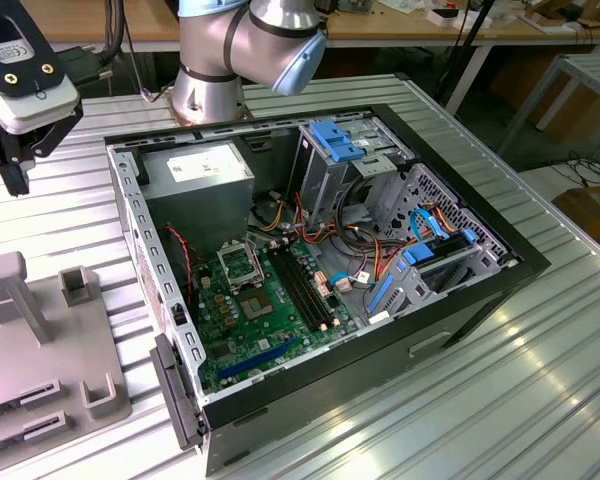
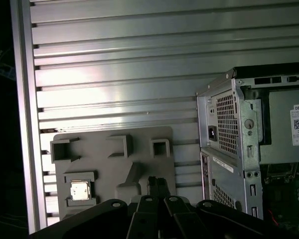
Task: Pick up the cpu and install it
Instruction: 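Reach for the cpu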
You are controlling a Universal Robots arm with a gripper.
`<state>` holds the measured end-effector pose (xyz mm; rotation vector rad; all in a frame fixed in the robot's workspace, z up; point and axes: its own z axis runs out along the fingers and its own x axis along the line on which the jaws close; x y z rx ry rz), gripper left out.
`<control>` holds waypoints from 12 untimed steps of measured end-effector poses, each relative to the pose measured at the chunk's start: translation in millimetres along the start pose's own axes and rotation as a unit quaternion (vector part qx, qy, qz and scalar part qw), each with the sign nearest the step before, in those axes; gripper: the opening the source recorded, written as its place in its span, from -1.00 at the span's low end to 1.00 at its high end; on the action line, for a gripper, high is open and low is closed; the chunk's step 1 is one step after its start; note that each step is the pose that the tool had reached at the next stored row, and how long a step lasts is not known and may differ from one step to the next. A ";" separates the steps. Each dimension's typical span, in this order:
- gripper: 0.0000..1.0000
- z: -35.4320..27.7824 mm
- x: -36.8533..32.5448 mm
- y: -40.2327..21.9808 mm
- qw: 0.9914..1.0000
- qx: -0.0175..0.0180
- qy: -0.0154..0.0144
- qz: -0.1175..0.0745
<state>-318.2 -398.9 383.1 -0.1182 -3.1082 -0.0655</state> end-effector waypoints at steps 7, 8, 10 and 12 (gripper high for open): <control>-0.79 0.4 10.4 -0.8 1.000 0.000 0.000 0.000; -0.79 0.5 11.6 -0.9 1.000 0.000 0.000 0.000; -0.79 0.7 13.4 -1.0 1.000 0.000 0.000 0.000; -0.79 0.9 15.2 -1.2 1.000 0.000 0.000 0.000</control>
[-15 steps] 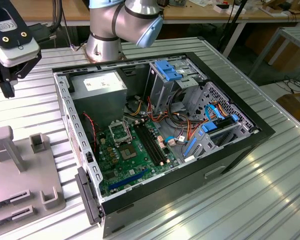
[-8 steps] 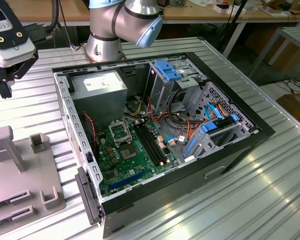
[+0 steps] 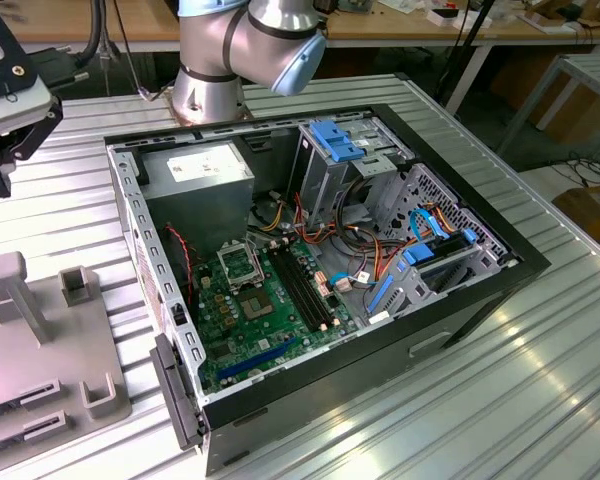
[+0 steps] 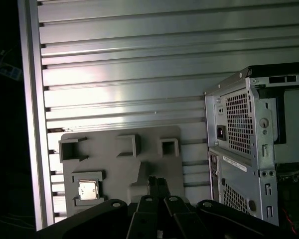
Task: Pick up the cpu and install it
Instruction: 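Reach for the cpu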
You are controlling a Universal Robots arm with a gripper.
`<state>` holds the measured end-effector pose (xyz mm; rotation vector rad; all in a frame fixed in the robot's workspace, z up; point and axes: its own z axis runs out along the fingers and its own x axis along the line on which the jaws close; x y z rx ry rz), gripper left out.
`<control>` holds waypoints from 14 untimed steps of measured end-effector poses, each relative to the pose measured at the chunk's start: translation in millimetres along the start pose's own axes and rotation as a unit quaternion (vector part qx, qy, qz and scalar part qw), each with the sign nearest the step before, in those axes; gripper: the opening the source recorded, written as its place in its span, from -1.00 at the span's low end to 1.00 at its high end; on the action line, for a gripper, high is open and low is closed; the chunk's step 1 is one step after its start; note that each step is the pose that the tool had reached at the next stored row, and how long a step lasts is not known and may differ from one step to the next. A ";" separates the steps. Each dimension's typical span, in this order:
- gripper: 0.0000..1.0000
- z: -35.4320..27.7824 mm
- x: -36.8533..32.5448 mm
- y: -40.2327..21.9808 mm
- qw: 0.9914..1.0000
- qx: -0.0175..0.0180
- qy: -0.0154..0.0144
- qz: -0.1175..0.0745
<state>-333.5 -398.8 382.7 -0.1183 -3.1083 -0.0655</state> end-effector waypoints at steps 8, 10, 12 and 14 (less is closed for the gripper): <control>-0.79 0.1 1.7 -0.2 1.000 0.000 0.000 0.000; -0.79 0.1 2.5 -0.2 1.000 0.000 0.000 0.000; -0.79 0.2 4.1 -0.3 1.000 0.000 0.000 0.000; -0.79 0.2 5.7 -0.4 1.000 0.000 0.000 0.000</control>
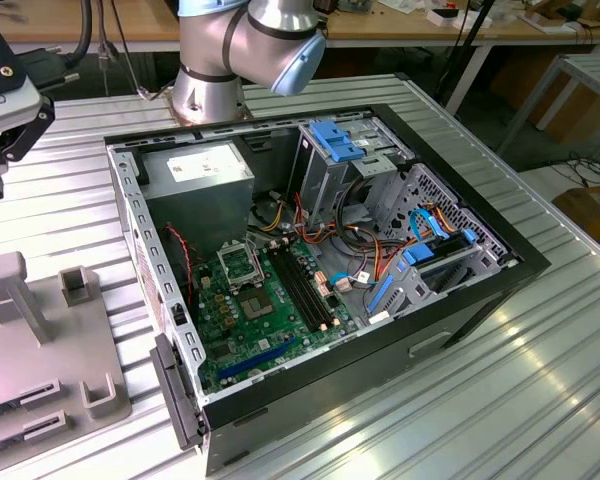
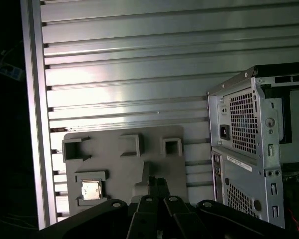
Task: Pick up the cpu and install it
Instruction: 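Reach for the cpu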
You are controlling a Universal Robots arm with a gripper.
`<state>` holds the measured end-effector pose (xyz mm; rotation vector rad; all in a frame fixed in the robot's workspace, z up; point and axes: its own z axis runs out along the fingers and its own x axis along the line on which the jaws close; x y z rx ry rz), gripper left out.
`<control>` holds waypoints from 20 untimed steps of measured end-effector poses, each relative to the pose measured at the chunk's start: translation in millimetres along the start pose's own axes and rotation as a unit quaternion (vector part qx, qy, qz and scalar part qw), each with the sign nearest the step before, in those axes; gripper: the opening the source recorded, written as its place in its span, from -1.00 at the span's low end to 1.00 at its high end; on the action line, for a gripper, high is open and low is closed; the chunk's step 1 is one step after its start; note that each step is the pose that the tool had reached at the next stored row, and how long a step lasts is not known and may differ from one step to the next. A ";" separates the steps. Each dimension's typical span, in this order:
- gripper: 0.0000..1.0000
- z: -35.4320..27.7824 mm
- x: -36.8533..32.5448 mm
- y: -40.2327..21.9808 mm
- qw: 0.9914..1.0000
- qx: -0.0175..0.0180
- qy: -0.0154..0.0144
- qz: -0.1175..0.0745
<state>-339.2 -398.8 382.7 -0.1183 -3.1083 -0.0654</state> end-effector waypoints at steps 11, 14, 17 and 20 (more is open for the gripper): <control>-0.79 2.6 37.0 -14.1 1.000 0.000 -0.001 0.000; -0.79 2.7 38.3 -14.3 1.000 0.000 -0.001 0.000; -0.79 2.7 39.0 -14.3 1.000 0.000 -0.001 0.000; -0.79 2.7 39.6 -14.4 1.000 0.000 -0.001 0.000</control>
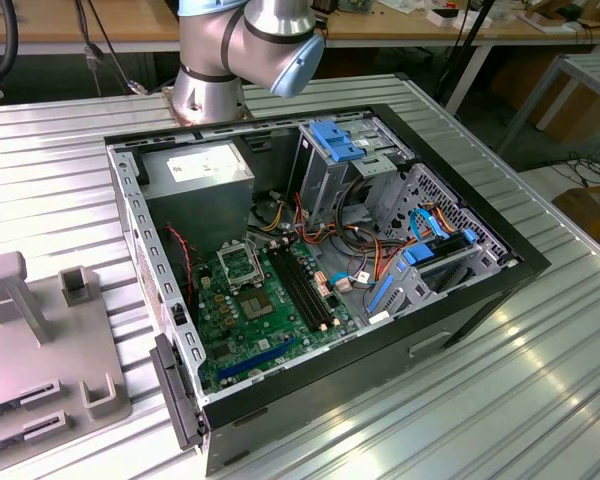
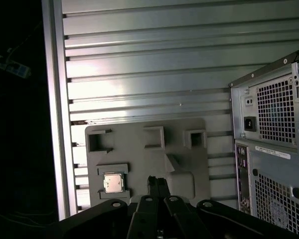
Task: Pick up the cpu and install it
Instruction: 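Reach for the cpu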
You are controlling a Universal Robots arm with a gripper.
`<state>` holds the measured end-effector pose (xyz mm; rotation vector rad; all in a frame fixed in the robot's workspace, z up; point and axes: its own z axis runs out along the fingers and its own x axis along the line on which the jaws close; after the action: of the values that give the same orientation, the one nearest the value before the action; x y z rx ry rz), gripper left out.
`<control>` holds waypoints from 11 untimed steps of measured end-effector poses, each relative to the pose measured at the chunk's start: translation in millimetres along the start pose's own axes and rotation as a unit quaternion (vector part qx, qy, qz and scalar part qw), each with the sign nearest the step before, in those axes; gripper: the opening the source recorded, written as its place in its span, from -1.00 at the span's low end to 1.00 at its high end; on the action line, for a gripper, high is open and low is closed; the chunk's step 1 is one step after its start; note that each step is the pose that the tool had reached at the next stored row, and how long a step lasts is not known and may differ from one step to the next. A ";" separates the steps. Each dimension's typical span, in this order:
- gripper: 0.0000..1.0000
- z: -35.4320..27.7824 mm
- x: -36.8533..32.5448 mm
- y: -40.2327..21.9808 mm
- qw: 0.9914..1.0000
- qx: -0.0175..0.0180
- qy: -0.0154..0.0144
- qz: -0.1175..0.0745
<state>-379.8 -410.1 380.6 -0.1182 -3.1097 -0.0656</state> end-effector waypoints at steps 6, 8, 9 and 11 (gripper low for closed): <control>-0.79 0.0 0.1 0.0 1.000 0.000 0.000 0.000; -0.79 0.0 0.1 0.0 1.000 0.000 0.000 0.000; -0.79 0.0 0.3 0.0 1.000 0.000 0.000 0.000; -0.79 0.1 3.2 -0.3 1.000 0.000 0.000 0.000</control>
<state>-383.0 -410.1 380.7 -0.1182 -3.1097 -0.0655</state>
